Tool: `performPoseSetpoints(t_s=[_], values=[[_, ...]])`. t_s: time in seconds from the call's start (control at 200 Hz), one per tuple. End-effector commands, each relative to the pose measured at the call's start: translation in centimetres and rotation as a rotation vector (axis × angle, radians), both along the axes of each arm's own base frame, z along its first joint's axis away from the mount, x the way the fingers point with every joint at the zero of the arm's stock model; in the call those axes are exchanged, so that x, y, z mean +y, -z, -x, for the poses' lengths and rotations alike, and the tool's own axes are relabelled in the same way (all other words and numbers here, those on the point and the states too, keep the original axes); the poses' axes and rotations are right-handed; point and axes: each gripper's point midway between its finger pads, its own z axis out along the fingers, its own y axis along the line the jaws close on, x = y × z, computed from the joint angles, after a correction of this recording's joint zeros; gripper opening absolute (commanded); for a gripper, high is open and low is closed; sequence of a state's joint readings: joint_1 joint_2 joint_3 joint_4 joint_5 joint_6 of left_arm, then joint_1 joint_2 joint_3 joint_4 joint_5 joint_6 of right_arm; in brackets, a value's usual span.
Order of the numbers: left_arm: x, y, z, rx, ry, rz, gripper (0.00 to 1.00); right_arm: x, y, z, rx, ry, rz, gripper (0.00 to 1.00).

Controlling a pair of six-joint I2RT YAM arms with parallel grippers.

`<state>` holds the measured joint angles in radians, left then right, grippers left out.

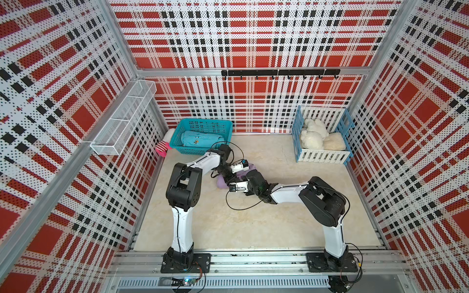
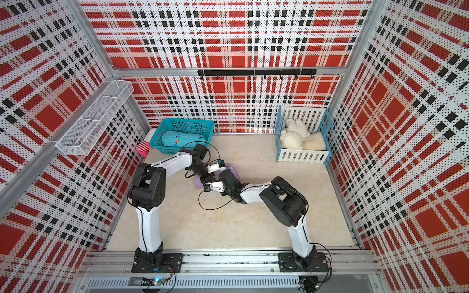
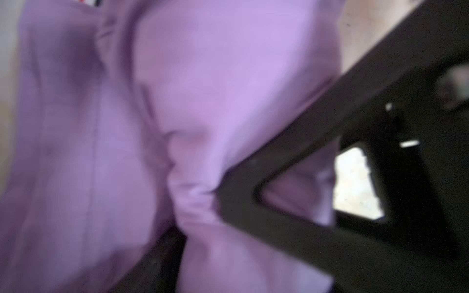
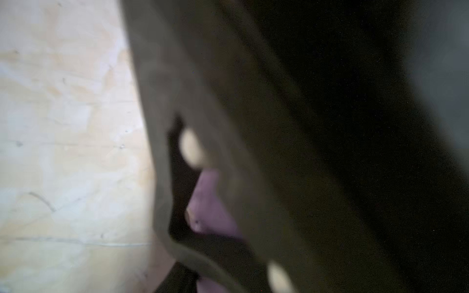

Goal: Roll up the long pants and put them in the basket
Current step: Roll the long pant at the center of the board.

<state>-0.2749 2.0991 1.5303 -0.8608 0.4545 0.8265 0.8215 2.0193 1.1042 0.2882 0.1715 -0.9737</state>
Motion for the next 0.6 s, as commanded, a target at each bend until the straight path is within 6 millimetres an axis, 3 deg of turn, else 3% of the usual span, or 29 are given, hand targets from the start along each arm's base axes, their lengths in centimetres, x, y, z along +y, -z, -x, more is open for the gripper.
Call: performPoseSetpoints(t_s=[0.0, 0.11, 0.261, 0.406, 0.596], values=[[9.0, 2.4, 0.5, 0.104, -0.240, -0.224, 0.99, -7.9, 7.2, 1.1, 0.201, 0.163, 0.229, 0.35], [12.0, 1.4, -1.8, 0.020, -0.373, -0.279, 0.99, -8.0, 7.2, 1.4, 0.223, 0.157, 0.230, 0.33], [17.9, -0.6, -4.8, -0.136, -0.602, -0.443, 0.99, -8.1, 6.8, 1.8, 0.258, 0.164, 0.226, 0.32], [22.9, -1.6, -5.5, -0.231, -0.779, -0.573, 0.99, -8.2, 6.5, 3.2, 0.357, 0.168, 0.236, 0.28], [26.6, -4.6, -6.3, -0.393, -0.965, -0.679, 0.99, -8.3, 5.4, 6.5, 0.564, 0.160, 0.246, 0.27]])
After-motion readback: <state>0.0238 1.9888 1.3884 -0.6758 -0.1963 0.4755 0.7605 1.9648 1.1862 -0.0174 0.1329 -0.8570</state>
